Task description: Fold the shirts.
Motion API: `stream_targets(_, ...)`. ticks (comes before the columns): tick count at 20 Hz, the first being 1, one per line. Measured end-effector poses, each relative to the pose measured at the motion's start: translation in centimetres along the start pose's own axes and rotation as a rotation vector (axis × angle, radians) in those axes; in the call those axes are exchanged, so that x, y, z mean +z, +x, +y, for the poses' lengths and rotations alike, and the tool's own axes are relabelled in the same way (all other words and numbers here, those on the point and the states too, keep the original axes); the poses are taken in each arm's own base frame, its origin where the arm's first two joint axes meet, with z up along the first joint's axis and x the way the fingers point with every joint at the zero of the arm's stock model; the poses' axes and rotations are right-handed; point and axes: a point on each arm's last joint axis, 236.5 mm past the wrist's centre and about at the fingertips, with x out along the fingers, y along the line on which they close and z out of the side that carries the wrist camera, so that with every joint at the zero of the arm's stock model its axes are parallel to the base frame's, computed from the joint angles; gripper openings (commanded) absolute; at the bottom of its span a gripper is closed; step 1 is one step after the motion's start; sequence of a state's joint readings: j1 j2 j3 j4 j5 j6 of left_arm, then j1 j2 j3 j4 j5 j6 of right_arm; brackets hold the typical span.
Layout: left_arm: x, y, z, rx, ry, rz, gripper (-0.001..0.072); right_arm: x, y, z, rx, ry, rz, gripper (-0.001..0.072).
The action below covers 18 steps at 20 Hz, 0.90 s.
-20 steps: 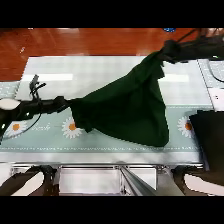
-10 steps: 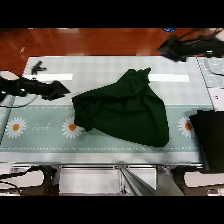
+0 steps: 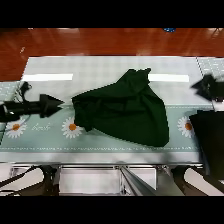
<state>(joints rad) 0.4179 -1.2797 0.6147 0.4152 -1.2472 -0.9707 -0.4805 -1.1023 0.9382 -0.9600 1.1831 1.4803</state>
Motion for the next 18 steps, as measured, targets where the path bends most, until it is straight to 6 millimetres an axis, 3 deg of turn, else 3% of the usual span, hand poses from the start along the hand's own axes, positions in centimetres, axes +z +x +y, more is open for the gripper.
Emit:
stream_targets(3,-2.1,2.1,-0.6,-0.049,0.0,0.025,0.0509,-5.4,2.0,-1.8,0.022,0.044,0.047,0.0407)
stream_targets(7,-2.8,4.9,-0.7,-0.013,0.023,0.033,0.0507,-9.1,2.7,-2.6,0.036,0.048,0.074,0.0407)
stream_targets(8,-2.7,5.5,-0.8,-0.002,0.03,0.03,0.0447,-9.7,2.7,-2.5,0.043,0.046,0.078,0.0407)
stream_targets(9,-2.6,6.0,-0.9,0.008,0.039,0.03,0.0171,-10.2,2.6,-2.5,0.045,0.041,0.087,0.0407)
stream_targets(10,-2.4,6.5,-1.0,0.016,0.049,0.03,0.0018,-10.6,2.6,-2.5,0.044,0.035,0.095,0.0407)
stream_targets(15,-0.7,7.1,-2.1,0.023,0.087,0.0,0.0018,-12.5,1.9,-3.4,0.003,-0.031,0.132,0.0408)
stream_targets(18,-0.3,7.1,-2.3,0.025,0.097,-0.008,0.0019,-14.8,1.9,-4.2,-0.02,-0.011,0.202,0.0408)
